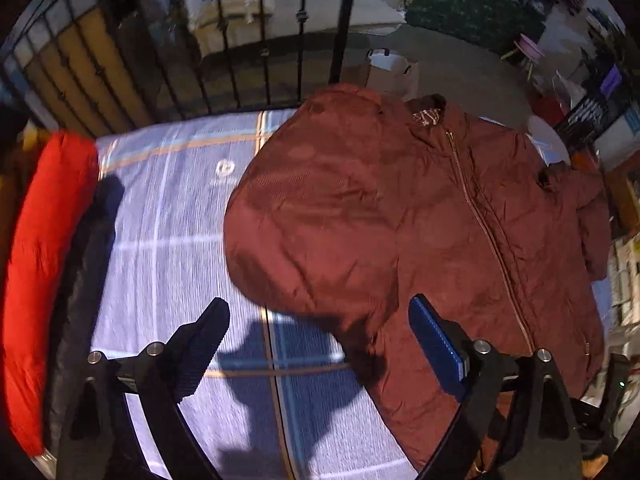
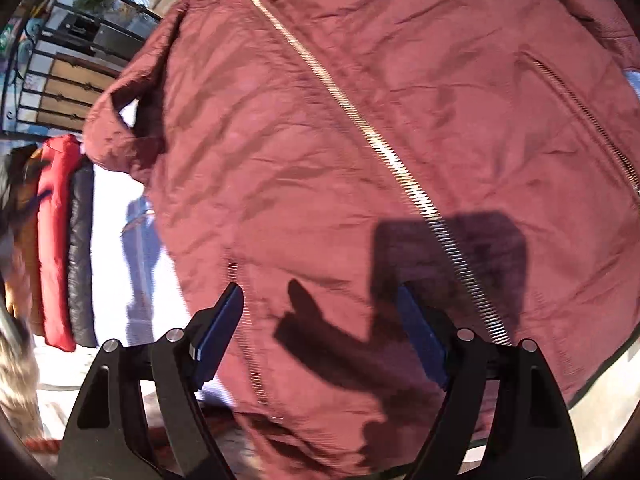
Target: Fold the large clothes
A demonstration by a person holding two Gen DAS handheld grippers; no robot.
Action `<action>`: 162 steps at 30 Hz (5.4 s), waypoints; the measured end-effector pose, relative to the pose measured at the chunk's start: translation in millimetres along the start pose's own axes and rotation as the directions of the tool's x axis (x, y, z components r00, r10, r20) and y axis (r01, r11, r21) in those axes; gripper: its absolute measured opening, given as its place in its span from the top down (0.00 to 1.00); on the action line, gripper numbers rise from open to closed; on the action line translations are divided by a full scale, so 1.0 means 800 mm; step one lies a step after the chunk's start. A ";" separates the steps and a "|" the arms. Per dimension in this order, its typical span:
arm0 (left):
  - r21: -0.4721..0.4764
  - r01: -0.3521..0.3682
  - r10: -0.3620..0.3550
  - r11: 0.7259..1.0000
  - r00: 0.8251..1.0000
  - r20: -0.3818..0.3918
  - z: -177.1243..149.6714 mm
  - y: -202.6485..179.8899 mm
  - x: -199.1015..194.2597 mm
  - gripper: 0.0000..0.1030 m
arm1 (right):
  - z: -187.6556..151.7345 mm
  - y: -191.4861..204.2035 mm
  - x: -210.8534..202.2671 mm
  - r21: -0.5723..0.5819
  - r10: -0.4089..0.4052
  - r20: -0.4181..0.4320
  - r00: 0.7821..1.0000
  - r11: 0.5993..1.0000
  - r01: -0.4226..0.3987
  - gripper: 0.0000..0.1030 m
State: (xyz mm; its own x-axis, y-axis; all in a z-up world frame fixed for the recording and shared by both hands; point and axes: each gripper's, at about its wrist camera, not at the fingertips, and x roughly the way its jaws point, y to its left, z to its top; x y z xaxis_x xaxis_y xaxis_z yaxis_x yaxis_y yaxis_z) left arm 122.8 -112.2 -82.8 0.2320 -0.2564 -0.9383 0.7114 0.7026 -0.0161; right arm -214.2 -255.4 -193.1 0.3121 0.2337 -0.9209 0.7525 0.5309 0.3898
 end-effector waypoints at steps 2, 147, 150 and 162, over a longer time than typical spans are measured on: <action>0.139 -0.089 0.086 0.986 0.996 0.028 0.029 -0.042 0.019 0.13 | -0.005 0.011 -0.005 -0.004 0.011 0.015 1.000 1.000 -0.011 0.24; -0.330 0.169 -0.226 0.929 0.964 -0.141 -0.138 0.000 -0.052 0.22 | 0.333 -0.426 -0.097 0.829 -0.209 -0.014 0.978 0.545 0.128 0.82; -0.311 0.192 -0.242 0.931 0.961 -0.134 -0.127 -0.008 -0.046 0.22 | 0.351 -0.417 -0.151 0.761 -0.233 0.119 0.965 0.645 0.061 0.90; -0.146 0.257 -0.274 0.955 0.955 -0.115 -0.098 -0.063 -0.047 0.22 | 0.496 -0.277 -0.460 0.106 -0.068 0.651 0.756 0.994 -0.001 0.90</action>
State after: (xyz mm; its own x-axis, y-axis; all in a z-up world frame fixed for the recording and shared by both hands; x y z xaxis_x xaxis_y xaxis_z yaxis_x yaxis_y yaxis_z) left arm 26.3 -85.8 -73.4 -0.0500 -0.3614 -0.9311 0.6420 0.7025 -0.3071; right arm -265.8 -782.5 55.7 0.5620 -0.3900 -0.7294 0.8093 0.4416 0.3874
